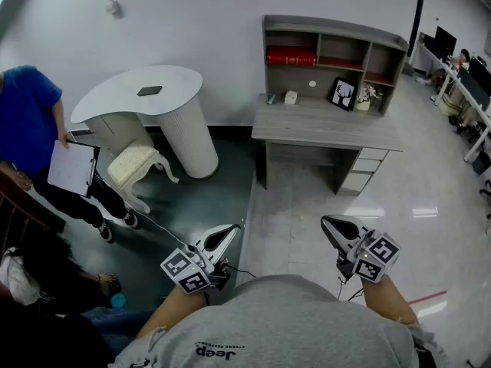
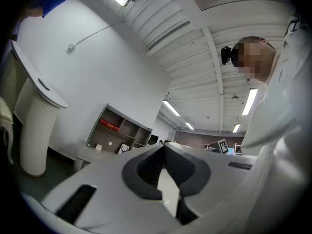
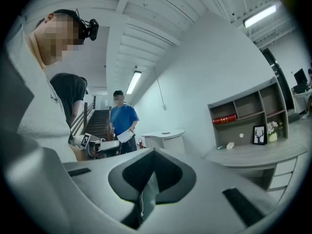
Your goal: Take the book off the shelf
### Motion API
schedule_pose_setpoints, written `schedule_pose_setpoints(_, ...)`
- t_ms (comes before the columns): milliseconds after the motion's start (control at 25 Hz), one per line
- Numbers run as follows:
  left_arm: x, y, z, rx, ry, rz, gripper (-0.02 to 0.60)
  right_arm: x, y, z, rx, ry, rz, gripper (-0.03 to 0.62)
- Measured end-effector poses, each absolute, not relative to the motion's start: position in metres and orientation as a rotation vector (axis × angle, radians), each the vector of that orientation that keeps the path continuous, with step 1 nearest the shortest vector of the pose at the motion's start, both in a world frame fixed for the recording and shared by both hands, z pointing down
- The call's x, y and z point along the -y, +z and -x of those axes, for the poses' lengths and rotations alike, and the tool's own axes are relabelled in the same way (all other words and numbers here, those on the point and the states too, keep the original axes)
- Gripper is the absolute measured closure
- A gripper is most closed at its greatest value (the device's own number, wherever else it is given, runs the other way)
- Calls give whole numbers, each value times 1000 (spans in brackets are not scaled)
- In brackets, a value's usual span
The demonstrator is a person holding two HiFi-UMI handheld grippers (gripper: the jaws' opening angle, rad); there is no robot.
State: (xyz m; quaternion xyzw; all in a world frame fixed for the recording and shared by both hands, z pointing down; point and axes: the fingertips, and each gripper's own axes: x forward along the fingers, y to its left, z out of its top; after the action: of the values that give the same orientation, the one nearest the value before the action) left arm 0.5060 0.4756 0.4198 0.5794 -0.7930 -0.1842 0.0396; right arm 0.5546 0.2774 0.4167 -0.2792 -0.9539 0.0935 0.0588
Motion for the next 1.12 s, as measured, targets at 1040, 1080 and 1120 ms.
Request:
schedule_pose_setpoints(1040, -416, 418, -524, 2394, -538, -1823, 571, -225, 414, -575, 2912, 281, 836, 589)
schedule_pose_setpoints(1080, -412, 418, -527, 2393, -538, -1823, 571, -221, 414, -576, 2910, 291, 834, 589)
schedule_pose_setpoints(1120, -409, 418, -529, 2394, -538, -1823, 571, -217, 415, -578, 2908, 300, 832, 589)
